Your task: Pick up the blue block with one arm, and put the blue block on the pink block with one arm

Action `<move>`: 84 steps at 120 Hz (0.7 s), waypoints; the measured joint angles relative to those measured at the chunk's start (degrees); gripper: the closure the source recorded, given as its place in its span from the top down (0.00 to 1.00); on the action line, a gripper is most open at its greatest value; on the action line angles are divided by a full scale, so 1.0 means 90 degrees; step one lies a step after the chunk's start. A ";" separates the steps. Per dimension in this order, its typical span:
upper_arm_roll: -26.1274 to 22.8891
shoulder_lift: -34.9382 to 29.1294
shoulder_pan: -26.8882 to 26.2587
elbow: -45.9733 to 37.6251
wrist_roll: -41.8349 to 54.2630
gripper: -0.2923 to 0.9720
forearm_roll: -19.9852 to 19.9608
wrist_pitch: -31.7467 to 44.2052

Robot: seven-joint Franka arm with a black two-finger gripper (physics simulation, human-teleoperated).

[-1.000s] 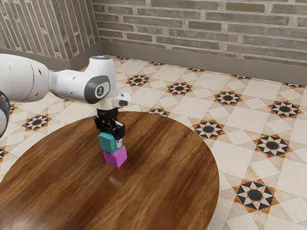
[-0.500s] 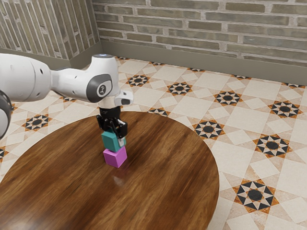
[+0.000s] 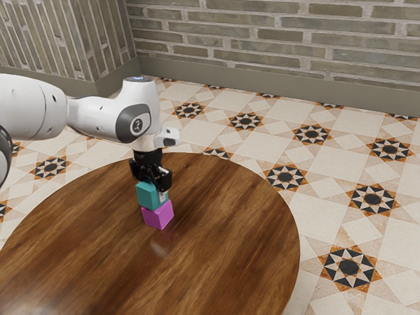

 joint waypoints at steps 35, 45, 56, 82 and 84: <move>0.0002 -0.0095 -0.0006 0.0008 0.0110 0.72 -0.0061 -0.0026; -0.0028 -0.0446 -0.0016 -0.0151 0.0124 0.74 -0.0073 -0.0044; -0.0070 -0.1068 -0.0024 -0.0520 0.0108 0.75 -0.0079 -0.0048; -0.0187 -0.1803 -0.0043 -0.0870 0.0035 0.76 -0.0062 0.0035; -0.0189 -0.1808 -0.0041 -0.0877 0.0030 0.76 -0.0060 0.0039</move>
